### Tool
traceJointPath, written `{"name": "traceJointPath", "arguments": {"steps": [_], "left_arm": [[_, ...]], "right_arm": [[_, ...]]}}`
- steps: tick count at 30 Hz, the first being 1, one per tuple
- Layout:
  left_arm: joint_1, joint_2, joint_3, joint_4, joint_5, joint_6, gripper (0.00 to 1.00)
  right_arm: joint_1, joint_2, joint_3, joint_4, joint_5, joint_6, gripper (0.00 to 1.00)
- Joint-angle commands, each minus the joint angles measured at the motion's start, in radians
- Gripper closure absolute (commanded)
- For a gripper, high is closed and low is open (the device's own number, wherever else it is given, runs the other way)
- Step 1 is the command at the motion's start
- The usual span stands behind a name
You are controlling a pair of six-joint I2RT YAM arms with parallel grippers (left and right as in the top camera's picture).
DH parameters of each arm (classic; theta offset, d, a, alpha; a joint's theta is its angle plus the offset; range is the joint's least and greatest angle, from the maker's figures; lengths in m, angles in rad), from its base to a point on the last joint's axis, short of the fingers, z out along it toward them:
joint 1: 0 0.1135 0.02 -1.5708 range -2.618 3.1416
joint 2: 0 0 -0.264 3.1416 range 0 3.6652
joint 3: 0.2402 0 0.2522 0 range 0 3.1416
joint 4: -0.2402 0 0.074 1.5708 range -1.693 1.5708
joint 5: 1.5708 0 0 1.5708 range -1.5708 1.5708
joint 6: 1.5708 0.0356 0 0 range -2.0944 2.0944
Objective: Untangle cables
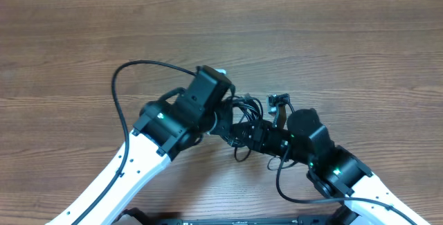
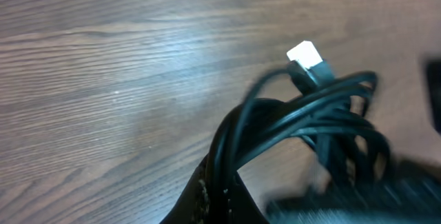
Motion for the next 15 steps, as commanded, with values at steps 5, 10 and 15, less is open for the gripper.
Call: {"name": "traceJointPath", "arguments": {"steps": [5,10,15], "left_arm": [[-0.037,0.000,0.010,-0.044,0.139,0.143,0.96],[-0.037,-0.005,0.011,0.011,0.210,0.150,0.96],[-0.037,-0.006,0.010,0.211,0.714,0.452,0.96]], "right_arm": [[0.000,0.024,0.007,-0.036,0.303,0.007,0.94],[0.000,0.024,0.007,-0.146,0.348,0.006,0.81],[0.000,0.023,0.008,-0.166,0.348,-0.005,0.53]]}}
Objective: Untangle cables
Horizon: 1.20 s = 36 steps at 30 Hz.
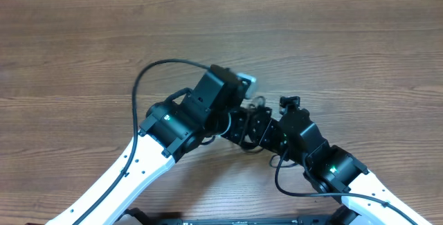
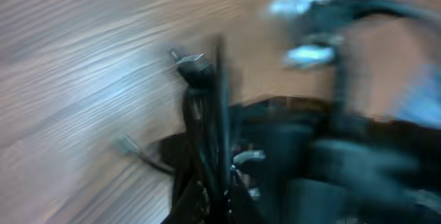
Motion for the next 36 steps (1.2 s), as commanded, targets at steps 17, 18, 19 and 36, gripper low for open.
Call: {"name": "traceJointPath", "arguments": {"steps": [17,18,19,36], "left_arm": [[0.094,-0.016,0.014,-0.008,-0.141,-0.103,0.96],[0.102,-0.016,0.014,-0.008,-0.155,-0.131,0.96],[0.109,-0.016,0.014,-0.009,-0.168,-0.154,0.96],[0.120,-0.015,0.014,-0.156,-0.406,-0.970,0.17]], "right_arm": [[-0.009,-0.316,0.006,-0.228,0.060,-0.052,0.00],[-0.009,-0.349,0.006,-0.241,0.057,-0.051,0.00],[-0.009,-0.375,0.006,-0.249,0.057,-0.051,0.00],[-0.009,-0.472,0.006,-0.278,0.016,-0.048,0.00]]}}
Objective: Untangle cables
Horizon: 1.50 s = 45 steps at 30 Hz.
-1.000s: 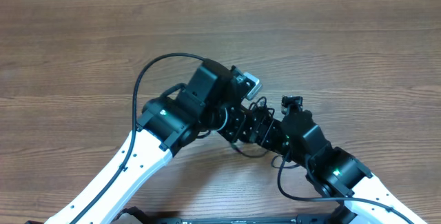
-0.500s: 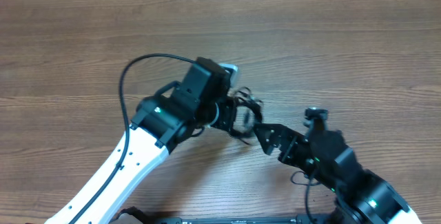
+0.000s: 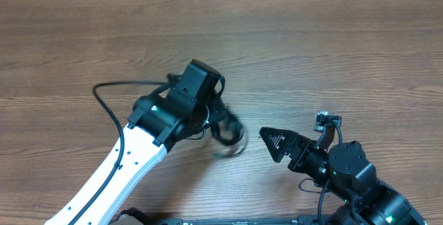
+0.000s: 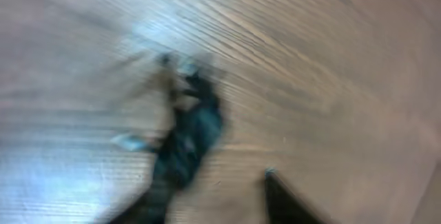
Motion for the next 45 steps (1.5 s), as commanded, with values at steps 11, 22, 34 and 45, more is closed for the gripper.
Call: {"name": "traceJointPath", "arguments": {"steps": [11,22,34,45], "left_arm": [[-0.001,0.006,0.021,-0.174,-0.203,0.012,0.12],[0.005,0.220,-0.019,-0.307,-0.233,-0.075,0.31],[0.189,0.303,-0.067,-0.290,-0.086,-0.117,0.36],[0.195,0.303,-0.261,-0.107,-0.067,-0.064,0.36]], "right_arm": [[-0.002,-0.004,0.005,-0.064,0.003,0.000,0.00],[-0.002,-0.004,0.005,-0.077,0.002,0.000,0.00],[-0.002,-0.004,0.005,-0.226,0.003,-0.001,0.00],[-0.002,-0.004,0.004,-0.226,0.018,-0.001,0.00]]}}
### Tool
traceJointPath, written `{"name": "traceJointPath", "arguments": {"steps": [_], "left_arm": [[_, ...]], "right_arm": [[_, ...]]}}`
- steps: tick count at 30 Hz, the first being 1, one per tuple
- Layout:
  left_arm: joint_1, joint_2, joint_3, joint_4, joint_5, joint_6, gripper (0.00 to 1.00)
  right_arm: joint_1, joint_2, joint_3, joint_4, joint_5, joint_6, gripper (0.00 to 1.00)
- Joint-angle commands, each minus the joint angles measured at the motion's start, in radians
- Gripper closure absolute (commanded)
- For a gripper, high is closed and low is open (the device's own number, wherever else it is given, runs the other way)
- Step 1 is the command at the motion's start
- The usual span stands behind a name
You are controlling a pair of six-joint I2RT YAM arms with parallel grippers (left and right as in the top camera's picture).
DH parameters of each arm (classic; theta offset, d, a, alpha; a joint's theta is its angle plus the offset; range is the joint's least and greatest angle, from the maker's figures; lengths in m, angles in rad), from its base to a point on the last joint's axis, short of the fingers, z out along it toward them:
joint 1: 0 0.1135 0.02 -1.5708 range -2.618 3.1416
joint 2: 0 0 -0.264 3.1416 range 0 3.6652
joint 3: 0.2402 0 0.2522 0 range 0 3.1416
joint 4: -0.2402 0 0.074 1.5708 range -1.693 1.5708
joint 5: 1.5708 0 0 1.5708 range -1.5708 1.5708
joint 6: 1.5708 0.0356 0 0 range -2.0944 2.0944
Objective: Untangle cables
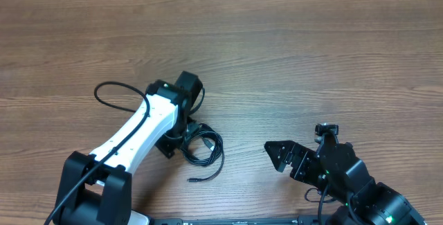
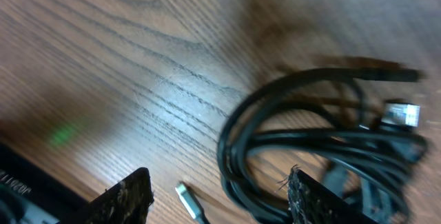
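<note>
The black cable bundle (image 1: 205, 149) lies in loose loops on the wooden table (image 1: 311, 59), left of centre. One thin end with a small plug (image 1: 192, 181) trails toward the near edge. My left gripper (image 1: 178, 142) points down at the bundle's left side and is open. In the left wrist view the coils (image 2: 303, 145) lie ahead between the fingertips (image 2: 131, 195), with a silver plug (image 2: 186, 198) and a pale connector (image 2: 402, 114) showing. My right gripper (image 1: 282, 157) stands open and empty, well to the right of the bundle.
The left arm's own black lead (image 1: 111, 93) arcs out over the table at the left. The dark edge of the robot base (image 2: 17, 182) shows at the near side in the left wrist view.
The bundle, then blurred and hanging from my left gripper, now lies still on the table. My left gripper has swung round toward the near edge and is open over it. The right gripper has barely moved.
Both grippers were first together on the tangle at the table's middle, and still were half a second later. Then the right gripper stood apart to the right, empty, while the left had the bundle. Now the bundle rests on the table with both grippers open.
</note>
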Motion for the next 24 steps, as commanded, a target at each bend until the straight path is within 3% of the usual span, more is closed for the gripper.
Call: {"name": "traceJointPath", "arguments": {"steps": [1,8,10,12,14,18,19,21,24], "left_arm": [[0.001,0.010,-0.066,0.053,-0.016,0.020,0.36],[0.000,0.011,-0.158,0.260,-0.032,0.021,0.36],[0.000,0.011,-0.173,0.288,-0.033,0.021,0.43],[0.000,0.011,-0.178,0.298,-0.037,0.021,0.55],[0.000,0.011,-0.178,0.299,-0.043,0.021,0.59],[0.000,0.011,-0.178,0.310,-0.042,0.021,0.38],[0.000,0.011,-0.178,0.312,-0.042,0.021,0.40],[0.000,0.011,-0.178,0.312,-0.051,0.021,0.52],[0.000,0.011,-0.178,0.308,-0.078,0.021,0.46]], "right_arm": [[-0.002,-0.004,0.004,0.002,0.017,-0.001,0.00],[-0.002,-0.004,0.004,0.002,0.017,-0.001,0.00],[-0.002,-0.004,0.004,0.002,0.017,-0.001,0.00],[-0.002,-0.004,0.004,0.002,0.017,-0.001,0.00],[-0.002,-0.004,0.004,0.002,0.017,-0.001,0.00],[-0.002,-0.004,0.004,0.003,0.018,-0.001,0.00],[-0.002,-0.004,0.004,0.002,0.018,-0.001,0.00],[-0.002,-0.004,0.004,0.002,0.018,-0.001,0.00],[-0.002,-0.004,0.004,0.002,0.017,-0.001,0.00]]}}
